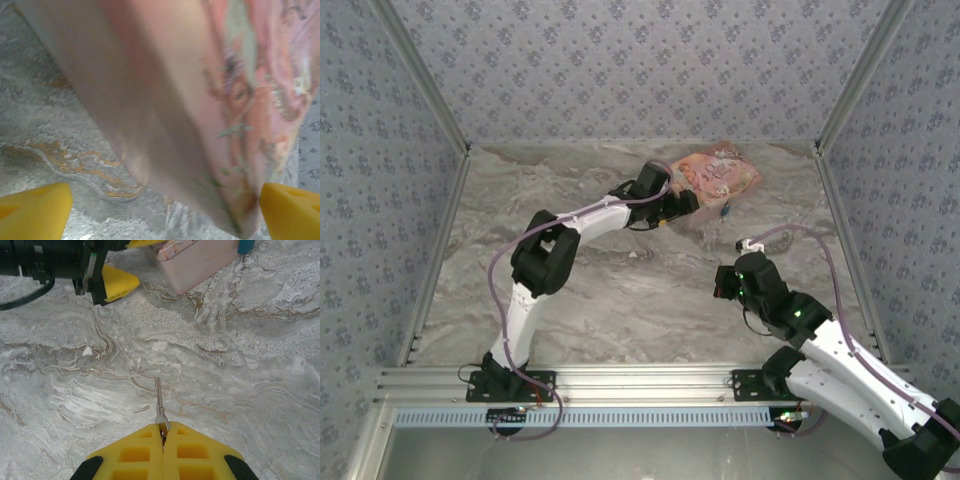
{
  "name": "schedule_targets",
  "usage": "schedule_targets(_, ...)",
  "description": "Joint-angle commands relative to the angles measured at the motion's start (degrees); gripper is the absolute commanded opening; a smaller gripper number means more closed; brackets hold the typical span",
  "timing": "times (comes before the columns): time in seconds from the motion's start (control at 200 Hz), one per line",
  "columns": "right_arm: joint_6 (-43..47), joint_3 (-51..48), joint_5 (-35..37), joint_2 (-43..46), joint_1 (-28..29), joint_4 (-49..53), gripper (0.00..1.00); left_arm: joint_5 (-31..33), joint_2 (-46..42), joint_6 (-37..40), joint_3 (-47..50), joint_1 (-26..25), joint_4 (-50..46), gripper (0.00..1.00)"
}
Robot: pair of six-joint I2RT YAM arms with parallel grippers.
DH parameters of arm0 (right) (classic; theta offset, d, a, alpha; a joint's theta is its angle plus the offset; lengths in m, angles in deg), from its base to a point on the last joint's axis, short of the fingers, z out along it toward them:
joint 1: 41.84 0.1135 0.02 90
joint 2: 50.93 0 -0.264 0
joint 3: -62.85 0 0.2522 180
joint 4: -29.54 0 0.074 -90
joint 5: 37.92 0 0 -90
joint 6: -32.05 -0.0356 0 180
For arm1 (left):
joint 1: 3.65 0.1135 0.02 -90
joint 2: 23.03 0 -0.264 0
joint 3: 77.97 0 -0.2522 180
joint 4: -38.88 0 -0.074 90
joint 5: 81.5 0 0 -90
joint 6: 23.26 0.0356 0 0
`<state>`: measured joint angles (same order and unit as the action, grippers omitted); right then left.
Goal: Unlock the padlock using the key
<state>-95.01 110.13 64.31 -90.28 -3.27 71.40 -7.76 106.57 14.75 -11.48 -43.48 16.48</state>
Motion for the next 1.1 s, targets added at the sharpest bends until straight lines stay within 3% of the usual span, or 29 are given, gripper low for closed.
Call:
schedule_targets(0.0, -1.06, 0.14, 0.66, 0.41, 0.2, 0.13, 0.0, -0.58, 2.02, 0.02, -2.04, 0.56, -2.7, 0.95)
schedule_targets(0.2, -1.01, 0.31, 1.12, 0.42, 0.15, 0.51, 0.0, -1.03, 1.51, 1.34, 1.74, 0.82, -4.95, 0.9)
schedule_targets(0.69, -0.66, 0.41, 0.95, -0.45, -0.41, 0.4, 0.0, 0.74, -12.05, 4.29, 28.1, 5.54, -0.35, 0.89)
schedule_targets(0.894, -0.54, 0.25, 0.6, -1.05, -0.49, 0.09, 0.0, 2.3, -19.88, 5.67, 39.07, 8.59, 1.14, 0.89)
schedule_targets(1.094, -0.3, 0.25, -0.14, -2.28, -0.47, -0.82, 0.0, 2.27, -23.63, 6.19, 43.45, 12.96, 2.06, 0.89)
